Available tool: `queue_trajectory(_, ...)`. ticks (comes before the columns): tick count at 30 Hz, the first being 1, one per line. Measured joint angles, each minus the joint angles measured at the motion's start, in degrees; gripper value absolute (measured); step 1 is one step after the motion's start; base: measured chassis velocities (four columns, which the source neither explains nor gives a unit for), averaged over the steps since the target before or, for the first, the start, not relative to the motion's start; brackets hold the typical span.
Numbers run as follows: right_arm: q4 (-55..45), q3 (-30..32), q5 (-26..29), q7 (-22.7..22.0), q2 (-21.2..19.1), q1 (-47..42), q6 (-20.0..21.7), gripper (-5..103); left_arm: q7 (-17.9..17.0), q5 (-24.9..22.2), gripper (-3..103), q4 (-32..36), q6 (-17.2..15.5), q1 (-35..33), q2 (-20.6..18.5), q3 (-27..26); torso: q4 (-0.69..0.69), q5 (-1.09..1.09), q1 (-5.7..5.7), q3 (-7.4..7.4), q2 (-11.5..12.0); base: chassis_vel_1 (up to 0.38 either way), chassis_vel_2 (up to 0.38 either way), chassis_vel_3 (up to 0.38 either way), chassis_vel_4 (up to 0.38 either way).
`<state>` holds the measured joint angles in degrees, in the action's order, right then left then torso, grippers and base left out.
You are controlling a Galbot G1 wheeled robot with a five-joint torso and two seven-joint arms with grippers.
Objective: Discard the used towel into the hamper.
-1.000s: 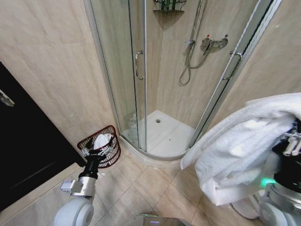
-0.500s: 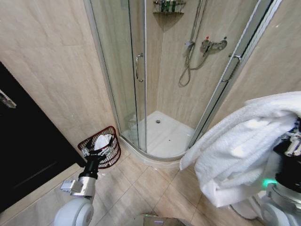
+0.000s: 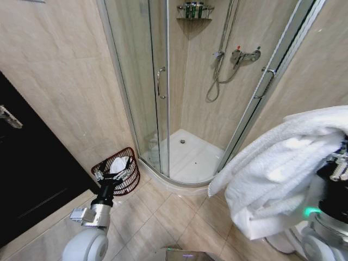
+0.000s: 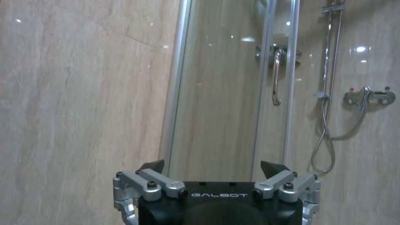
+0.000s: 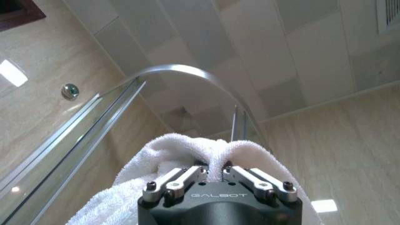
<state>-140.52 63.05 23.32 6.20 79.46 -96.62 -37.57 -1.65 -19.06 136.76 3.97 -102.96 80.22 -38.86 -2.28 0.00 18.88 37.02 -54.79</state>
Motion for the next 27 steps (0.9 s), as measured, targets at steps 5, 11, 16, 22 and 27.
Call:
queue_trajectory(5,-0.22,0.31,0.34,0.09,0.08,-0.55,-0.04,9,0.00,0.00,100,0.00,0.00,0.00,0.00,0.00,0.00,0.00,0.53,0.65,-1.18,0.000,0.000,0.000,0.000)
queue_trajectory(11,-0.37,0.93,0.93,0.10,-0.09,-0.67,-0.05,9,0.00,0.00,100,0.00,0.00,0.00,0.00,0.00,0.00,0.00,1.32,1.67,-3.00,0.000,0.000,0.000,0.000)
queue_trajectory(16,-0.49,0.97,0.98,0.11,0.02,-0.83,-0.07,9,0.00,0.00,100,0.00,0.00,0.00,0.00,0.00,0.00,0.00,1.90,2.38,-4.26,0.000,0.000,0.000,0.000)
queue_trajectory(22,-0.95,1.01,0.99,-0.11,-0.58,-0.64,0.25,9,0.00,0.00,100,0.00,0.00,0.00,0.00,0.00,0.00,0.00,2.66,3.43,-6.09,0.000,0.000,0.000,0.000)
queue_trajectory(27,-1.05,1.12,1.25,-0.63,-0.71,-0.61,0.24,9,0.00,0.00,100,0.00,0.00,0.00,0.00,0.00,0.00,0.01,3.33,4.29,-7.61,0.000,0.000,0.000,0.000)
